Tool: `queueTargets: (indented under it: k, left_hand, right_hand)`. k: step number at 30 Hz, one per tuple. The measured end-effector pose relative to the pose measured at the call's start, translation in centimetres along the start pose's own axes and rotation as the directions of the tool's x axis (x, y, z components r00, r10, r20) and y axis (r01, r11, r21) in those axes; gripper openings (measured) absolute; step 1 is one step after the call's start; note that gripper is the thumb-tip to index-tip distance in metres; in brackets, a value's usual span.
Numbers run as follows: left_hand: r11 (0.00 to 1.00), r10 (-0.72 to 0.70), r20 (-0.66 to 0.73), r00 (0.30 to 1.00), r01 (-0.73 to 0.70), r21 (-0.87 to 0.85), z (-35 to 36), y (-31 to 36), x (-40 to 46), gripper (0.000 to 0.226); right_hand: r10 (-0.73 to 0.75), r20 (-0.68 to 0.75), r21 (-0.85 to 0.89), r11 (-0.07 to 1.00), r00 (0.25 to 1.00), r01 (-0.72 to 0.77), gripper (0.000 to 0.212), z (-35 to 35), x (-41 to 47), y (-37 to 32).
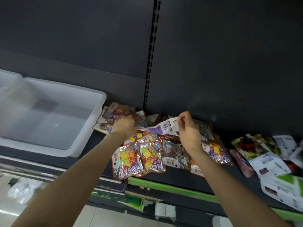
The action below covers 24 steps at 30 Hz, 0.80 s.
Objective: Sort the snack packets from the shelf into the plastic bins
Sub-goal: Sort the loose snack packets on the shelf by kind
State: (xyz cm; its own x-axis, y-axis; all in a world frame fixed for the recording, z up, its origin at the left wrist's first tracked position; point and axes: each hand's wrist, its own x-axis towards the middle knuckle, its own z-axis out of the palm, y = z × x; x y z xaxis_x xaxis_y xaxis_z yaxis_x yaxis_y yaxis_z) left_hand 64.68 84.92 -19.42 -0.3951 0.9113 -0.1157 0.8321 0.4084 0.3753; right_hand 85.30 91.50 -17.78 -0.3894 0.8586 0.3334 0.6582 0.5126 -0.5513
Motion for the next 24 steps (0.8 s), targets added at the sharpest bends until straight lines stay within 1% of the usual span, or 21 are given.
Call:
queueTargets:
  k: [2,3,4,5,6,7,8,10,12,13,14,16,17,18,19,20,21,22,23,24]
  left_hand:
    - [0.978,-0.056,-0.091,0.994,0.036,-0.206,0.1,2.2,0.1,0.029]
    - [0.958,-0.069,-0.163,0.984,0.02,-0.286,0.2,3.4,0.1,0.03]
    - [0.948,-0.064,-0.236,0.97,-0.016,-0.319,0.5,4.9,0.0,0.032]
    - [0.948,-0.039,-0.292,0.955,-0.057,-0.314,1.0,6.4,-0.2,0.035]
    - [0.952,0.0,-0.321,0.947,-0.098,-0.289,1.5,8.1,-0.3,0.039]
    - [0.956,0.057,-0.313,0.948,-0.141,-0.255,2.1,9.9,-0.5,0.041]
    - [0.958,0.125,-0.266,0.956,-0.186,-0.217,2.9,11.7,-0.7,0.043]
    - [0.958,0.241,-0.097,0.966,-0.253,-0.136,4.7,15.3,-1.0,0.045]
    - [0.956,0.295,0.1,0.95,-0.292,-0.038,6.6,18.7,-1.1,0.049]
    - [0.947,0.314,0.167,0.935,-0.32,0.009,7.6,20.2,-1.1,0.055]
    - [0.936,0.33,0.214,0.919,-0.349,0.056,8.6,21.4,-1.0,0.061]
    - [0.914,0.323,0.277,0.905,-0.374,0.156,10.4,23.3,-1.0,0.076]
    - [0.91,0.3,0.293,0.908,-0.365,0.199,11.2,23.9,-0.9,0.085]
    - [0.908,0.271,0.299,0.915,-0.346,0.237,11.7,24.3,-0.9,0.093]
    - [0.905,0.246,0.298,0.922,-0.329,0.269,12.2,24.6,-1.0,0.098]
    - [0.899,0.232,0.294,0.927,-0.32,0.3,12.5,24.9,-1.1,0.102]
    - [0.89,0.224,0.29,0.931,-0.316,0.329,12.8,25.0,-1.3,0.104]
    - [0.88,0.22,0.286,0.933,-0.316,0.355,13.0,25.1,-1.3,0.105]
    - [0.87,0.218,0.284,0.934,-0.317,0.376,13.2,25.0,-1.4,0.105]
    - [0.866,0.214,0.283,0.935,-0.316,0.389,13.4,25.0,-1.5,0.105]
  right_hand:
    - [0.103,-0.055,0.052,0.994,0.993,-0.1,0.014,-2.1,-0.2,0.9]
    - [0.161,-0.09,0.086,0.984,0.983,-0.154,0.013,-3.2,-0.2,1.5]
    - [0.234,-0.124,0.136,0.967,0.964,-0.217,0.012,-4.3,-0.2,2.4]
    - [0.31,-0.152,0.2,0.939,0.939,-0.278,0.012,-5.5,-0.3,3.3]
    - [0.373,-0.177,0.261,0.91,0.911,-0.322,0.013,-6.7,-0.5,4.4]
    - [0.414,-0.202,0.3,0.889,0.888,-0.347,0.013,-7.9,-0.8,5.6]
    - [0.444,-0.217,0.325,0.873,0.869,-0.365,0.011,-9.1,-1.2,6.9]
    - [0.511,-0.253,0.367,0.837,0.822,-0.407,0.009,-11.3,-2.0,9.7]
    - [0.565,-0.318,0.402,0.808,0.761,-0.432,0.008,-13.3,-2.5,12.5]
    - [0.581,-0.353,0.412,0.8,0.733,-0.436,0.005,-14.4,-2.7,13.7]
    - [0.581,-0.398,0.411,0.805,0.71,-0.429,0.003,-15.3,-2.9,14.8]
    - [0.545,-0.492,0.363,0.837,0.679,-0.409,0.006,-17.1,-3.5,16.8]
    - [0.518,-0.525,0.311,0.856,0.676,-0.413,0.007,-17.8,-3.8,17.8]
    - [0.477,-0.539,0.23,0.876,0.694,-0.424,0.01,-18.2,-4.2,18.7]
    - [0.427,-0.514,0.12,0.895,0.744,-0.43,0.016,-18.5,-4.7,19.6]
    - [0.382,-0.426,-0.032,0.9,0.82,-0.436,0.022,-18.4,-5.1,20.6]
    - [0.347,-0.276,-0.218,0.886,0.896,-0.41,0.027,-18.0,-5.6,21.8]
    - [0.342,-0.079,-0.371,0.862,0.936,-0.346,0.033,-17.4,-6.2,23.1]
    - [0.364,0.117,-0.446,0.851,0.924,-0.279,0.037,-16.6,-6.8,24.4]
    - [0.411,0.278,-0.461,0.85,0.868,-0.255,0.044,-15.9,-7.5,25.4]
